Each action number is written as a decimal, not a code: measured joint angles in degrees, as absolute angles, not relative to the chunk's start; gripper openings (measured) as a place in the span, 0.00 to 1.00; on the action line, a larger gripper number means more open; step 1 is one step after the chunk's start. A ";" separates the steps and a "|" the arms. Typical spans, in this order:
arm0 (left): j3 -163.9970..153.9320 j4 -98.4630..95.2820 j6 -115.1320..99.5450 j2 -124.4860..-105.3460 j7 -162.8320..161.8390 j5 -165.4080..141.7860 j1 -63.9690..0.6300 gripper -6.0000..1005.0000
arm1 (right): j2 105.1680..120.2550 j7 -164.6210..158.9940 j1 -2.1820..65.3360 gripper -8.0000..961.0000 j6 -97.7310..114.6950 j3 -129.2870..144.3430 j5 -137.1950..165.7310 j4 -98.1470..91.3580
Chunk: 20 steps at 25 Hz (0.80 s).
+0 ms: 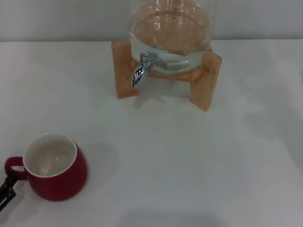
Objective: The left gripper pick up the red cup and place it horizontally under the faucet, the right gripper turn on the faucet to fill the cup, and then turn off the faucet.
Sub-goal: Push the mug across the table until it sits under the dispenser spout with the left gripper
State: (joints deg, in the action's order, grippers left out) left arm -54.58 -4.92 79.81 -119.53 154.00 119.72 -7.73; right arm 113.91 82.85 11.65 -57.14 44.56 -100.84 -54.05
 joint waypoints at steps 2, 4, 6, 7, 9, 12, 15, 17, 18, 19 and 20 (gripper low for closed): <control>-54.58 -4.92 79.68 -119.53 153.90 119.76 -7.98 0.80 | 113.91 82.89 11.63 0.82 -57.14 44.55 -100.88 -54.05; -54.56 -4.92 79.58 -119.53 153.85 119.83 -8.22 0.80 | 113.91 82.91 11.60 0.82 -57.13 44.56 -100.91 -54.05; -54.49 -4.92 79.54 -119.53 153.84 119.93 -8.43 0.80 | 113.91 82.92 11.59 0.82 -57.10 44.55 -100.92 -54.05; -54.44 -4.92 79.54 -119.52 153.83 119.97 -8.65 0.80 | 113.91 82.92 11.56 0.82 -57.09 44.54 -100.93 -54.05; -54.37 -4.92 79.53 -119.48 153.72 119.97 -8.90 0.80 | 113.95 82.94 11.52 0.82 -57.16 44.09 -100.95 -54.05; -54.30 -4.94 79.41 -119.45 153.37 119.99 -9.11 0.79 | 114.25 82.96 11.49 0.82 -57.44 43.12 -100.76 -54.05; -54.30 -5.05 78.96 -119.44 153.20 120.01 -9.60 0.79 | 114.33 83.03 11.43 0.82 -57.52 42.96 -100.68 -54.05; -54.30 -5.04 78.87 -119.44 153.19 120.04 -9.84 0.79 | 114.31 83.04 11.41 0.82 -57.53 42.91 -100.66 -54.05; -54.31 -5.04 78.76 -119.44 153.19 120.12 -9.91 0.79 | 114.29 83.04 11.41 0.82 -57.54 42.90 -100.65 -54.05; -54.31 -5.02 78.53 -119.44 153.18 120.30 -10.03 0.79 | 114.28 83.04 11.43 0.82 -57.55 42.90 -100.64 -54.05; -54.31 -5.00 78.39 -119.44 153.18 120.46 -10.10 0.79 | 114.24 83.05 11.45 0.82 -57.56 42.89 -100.63 -54.05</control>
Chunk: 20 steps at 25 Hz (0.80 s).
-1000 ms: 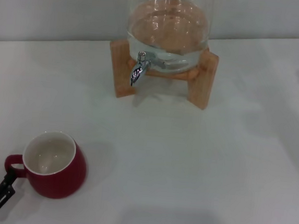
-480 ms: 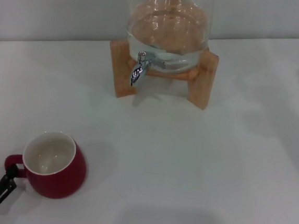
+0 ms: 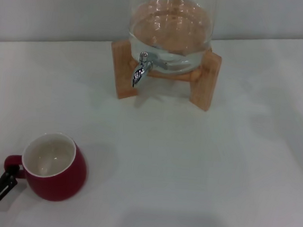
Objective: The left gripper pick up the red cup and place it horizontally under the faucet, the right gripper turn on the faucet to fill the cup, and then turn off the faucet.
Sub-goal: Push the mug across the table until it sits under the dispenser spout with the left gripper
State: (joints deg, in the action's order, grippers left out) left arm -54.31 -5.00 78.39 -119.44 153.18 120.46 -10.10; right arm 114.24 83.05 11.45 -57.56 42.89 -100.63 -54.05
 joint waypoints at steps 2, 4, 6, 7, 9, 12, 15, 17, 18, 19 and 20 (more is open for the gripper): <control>-54.32 -4.96 78.20 -119.44 153.15 120.71 -10.17 0.79 | 114.16 83.06 11.46 0.82 -57.57 42.89 -100.63 -54.05; -54.32 -4.93 78.19 -119.44 153.11 120.80 -10.20 0.79 | 114.06 83.06 11.49 0.82 -57.57 42.89 -100.66 -54.06; -54.28 -4.93 78.19 -119.44 153.10 121.00 -10.16 0.79 | 113.98 83.05 11.56 0.82 -57.57 42.89 -100.70 -54.07; -54.27 -4.93 78.19 -119.45 153.10 121.32 -10.10 0.79 | 113.96 83.06 11.63 0.82 -57.57 42.88 -100.70 -54.08; -54.25 -4.93 78.31 -119.48 153.10 122.38 -9.95 0.79 | 113.95 83.06 11.72 0.82 -57.57 42.89 -100.71 -54.09; -54.23 -4.92 78.62 -119.53 153.10 123.13 -9.86 0.79 | 113.93 83.06 11.83 0.82 -57.48 42.89 -100.69 -54.10; -54.23 -4.92 78.64 -119.53 153.10 123.23 -10.06 0.79 | 113.91 83.06 11.91 0.82 -57.40 42.88 -100.65 -54.12; -54.26 -4.92 78.58 -119.53 153.10 123.27 -10.22 0.79 | 113.91 83.06 11.94 0.82 -57.38 42.89 -100.63 -54.12; -54.28 -4.92 78.53 -119.53 153.10 123.29 -10.27 0.79 | 113.91 83.06 11.96 0.82 -57.38 42.89 -100.63 -54.13; -54.28 -4.92 78.48 -119.53 153.10 123.29 -10.31 0.79 | 113.90 83.06 11.97 0.82 -57.38 42.89 -100.63 -54.14; -54.29 -4.92 78.44 -119.52 153.10 123.30 -10.35 0.79 | 113.90 83.06 11.95 0.82 -57.38 42.88 -100.63 -54.14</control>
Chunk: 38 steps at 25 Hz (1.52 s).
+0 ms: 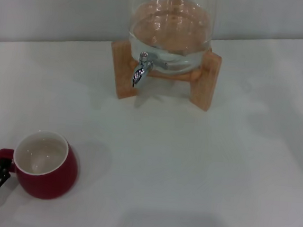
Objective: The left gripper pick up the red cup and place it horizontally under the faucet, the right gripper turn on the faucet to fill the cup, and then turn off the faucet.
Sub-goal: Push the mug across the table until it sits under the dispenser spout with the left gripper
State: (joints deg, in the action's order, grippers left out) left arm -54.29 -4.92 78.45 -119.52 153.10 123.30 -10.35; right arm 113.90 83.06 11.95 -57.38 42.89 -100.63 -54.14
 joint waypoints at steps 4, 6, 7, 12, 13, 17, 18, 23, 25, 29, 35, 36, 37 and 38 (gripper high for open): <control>-54.36 -4.92 78.29 -119.48 152.85 123.27 -10.42 0.79 | 113.91 83.05 11.62 0.82 -57.36 42.89 -100.80 -54.14; -54.45 -4.92 78.19 -119.43 152.54 123.11 -10.51 0.79 | 113.95 83.06 11.56 0.82 -57.32 42.89 -100.86 -54.14; -54.47 -4.92 78.02 -119.40 152.44 123.04 -10.53 0.79 | 113.98 83.06 11.58 0.82 -57.31 42.89 -100.88 -54.15; -54.49 -4.92 77.17 -119.42 152.40 122.95 -10.55 0.79 | 114.04 83.09 11.60 0.82 -57.30 42.89 -100.93 -54.14; -54.51 -4.92 77.07 -119.44 152.36 122.92 -10.55 0.79 | 114.01 83.10 11.57 0.82 -57.31 42.80 -100.94 -54.14; -54.60 -4.92 76.64 -119.46 151.55 122.70 -10.55 0.79 | 114.18 83.11 11.61 0.82 -57.56 41.80 -100.71 -54.14; -54.60 -4.92 76.64 -119.46 151.55 122.70 -10.55 0.79 | 114.21 83.12 11.61 0.82 -57.59 41.77 -100.69 -54.14; -54.60 -4.92 76.30 -119.44 149.65 122.64 -10.55 0.79 | 114.31 83.14 11.56 0.82 -57.71 41.66 -100.57 -54.14; -54.59 -4.92 76.16 -119.44 149.42 122.63 -10.54 0.79 | 114.33 83.14 11.55 0.82 -57.72 41.66 -100.56 -54.14; -54.55 -4.92 76.00 -119.44 149.40 122.62 -10.38 0.79 | 114.35 83.15 11.49 0.82 -58.19 41.66 -100.54 -54.14; -54.53 -4.92 76.00 -119.44 149.04 122.74 -10.17 0.79 | 114.35 83.15 11.42 0.82 -58.82 41.65 -100.55 -54.14; -54.54 -4.92 75.99 -119.44 148.58 122.70 -10.17 0.79 | 114.38 83.15 11.42 0.82 -58.93 41.66 -100.57 -54.14; -54.56 -4.92 76.01 -119.42 148.05 122.61 -10.18 0.79 | 114.40 83.15 11.42 0.82 -58.99 41.66 -100.62 -54.14; -54.59 -4.93 76.12 -119.36 147.16 122.33 -10.21 0.79 | 114.42 83.14 11.42 0.82 -59.04 41.66 -100.67 -54.14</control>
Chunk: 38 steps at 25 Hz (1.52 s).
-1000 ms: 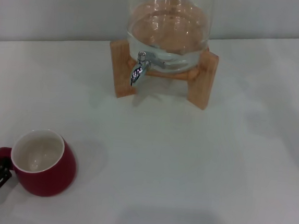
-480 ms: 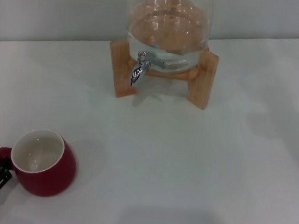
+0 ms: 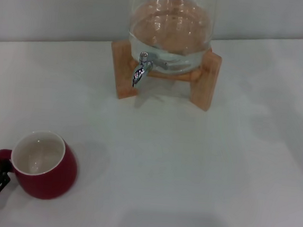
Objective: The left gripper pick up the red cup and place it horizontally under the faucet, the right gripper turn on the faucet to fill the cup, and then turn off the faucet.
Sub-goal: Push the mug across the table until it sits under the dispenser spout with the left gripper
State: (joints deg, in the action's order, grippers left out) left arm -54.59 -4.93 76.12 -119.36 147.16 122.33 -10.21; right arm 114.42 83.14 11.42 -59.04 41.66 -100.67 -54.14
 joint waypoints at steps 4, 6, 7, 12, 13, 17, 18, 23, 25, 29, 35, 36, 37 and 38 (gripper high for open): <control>-54.66 -5.63 76.57 -119.19 145.04 120.22 -10.41 0.74 | 114.43 83.14 11.34 0.82 -59.13 41.66 -100.81 -54.14; -54.67 -6.02 76.58 -119.18 144.22 119.78 -10.53 0.66 | 114.44 83.14 11.32 0.82 -59.16 41.66 -100.87 -54.14; -54.67 -6.20 76.60 -119.18 143.80 119.67 -10.56 0.62 | 114.43 83.14 11.33 0.82 -59.18 41.66 -100.87 -54.14; -54.67 -6.31 76.61 -119.18 143.27 119.56 -10.63 0.46 | 114.44 83.14 11.29 0.82 -59.33 41.65 -100.95 -54.14; -54.67 -6.32 76.62 -119.18 143.22 119.53 -10.63 0.43 | 114.44 83.14 11.23 0.82 -59.43 41.62 -100.97 -54.14; -54.67 -6.33 76.61 -119.18 143.21 119.50 -10.64 0.30 | 114.44 83.14 11.15 0.82 -59.58 41.52 -101.06 -54.14; -54.67 -6.33 76.61 -119.18 143.20 119.50 -10.64 0.28 | 114.44 83.14 11.15 0.82 -59.63 41.51 -101.08 -54.14; -54.75 -6.40 76.63 -119.14 142.89 118.22 -10.88 0.19 | 114.44 83.14 11.20 0.82 -59.90 41.03 -101.08 -54.15; -54.76 -6.71 76.62 -119.10 142.73 117.41 -11.09 0.19 | 114.43 83.14 11.21 0.82 -60.14 40.85 -101.08 -54.15; -54.76 -8.57 76.14 -119.09 142.08 115.96 -10.60 0.18 | 114.44 83.14 11.18 0.82 -60.35 40.85 -101.08 -54.11; -54.75 -9.38 76.00 -119.09 142.68 115.07 -10.37 0.18 | 114.44 83.14 10.70 0.82 -60.46 40.77 -101.08 -54.05; -54.75 -9.43 76.00 -119.09 142.97 115.01 -10.37 0.18 | 114.45 83.14 10.66 0.82 -60.46 40.78 -101.08 -54.05; -54.75 -9.56 76.03 -119.08 143.45 114.91 -10.36 0.18 | 114.47 83.14 10.61 0.82 -60.47 40.77 -101.08 -54.05; -54.76 -9.83 76.10 -119.09 144.08 114.79 -10.31 0.18 | 114.49 83.14 10.57 0.82 -60.50 40.74 -101.09 -54.04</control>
State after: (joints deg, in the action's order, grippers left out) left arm -54.76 -9.83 76.10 -119.09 144.09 114.79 -10.31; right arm 114.49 83.14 10.57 -60.50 40.74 -101.09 -54.04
